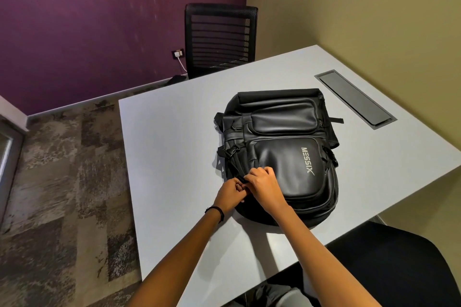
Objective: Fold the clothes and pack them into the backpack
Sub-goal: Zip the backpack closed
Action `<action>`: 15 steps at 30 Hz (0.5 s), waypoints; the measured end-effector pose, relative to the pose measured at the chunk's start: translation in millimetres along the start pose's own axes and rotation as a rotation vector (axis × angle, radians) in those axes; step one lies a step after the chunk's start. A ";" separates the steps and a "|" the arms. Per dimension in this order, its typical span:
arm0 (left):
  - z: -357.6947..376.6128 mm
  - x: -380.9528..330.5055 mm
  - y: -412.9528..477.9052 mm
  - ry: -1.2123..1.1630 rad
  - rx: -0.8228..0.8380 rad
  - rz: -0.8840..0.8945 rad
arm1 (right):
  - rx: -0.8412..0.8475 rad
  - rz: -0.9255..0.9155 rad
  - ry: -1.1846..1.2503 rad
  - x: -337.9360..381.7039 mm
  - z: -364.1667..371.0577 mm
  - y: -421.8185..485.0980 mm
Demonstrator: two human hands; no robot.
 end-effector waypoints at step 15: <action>0.4 -11.1 -4.5 0.134 -0.098 0.016 | 0.015 0.025 0.076 -9.7 -4.3 -0.9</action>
Point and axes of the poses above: each hand's wrist, its own y-axis towards the middle knuckle, its own z-axis out of the palm, x = y × z, the point moved 10 cm from there along y, towards the middle knuckle, and after that the axes turned 4 degrees about y, right-handed, at the moved point
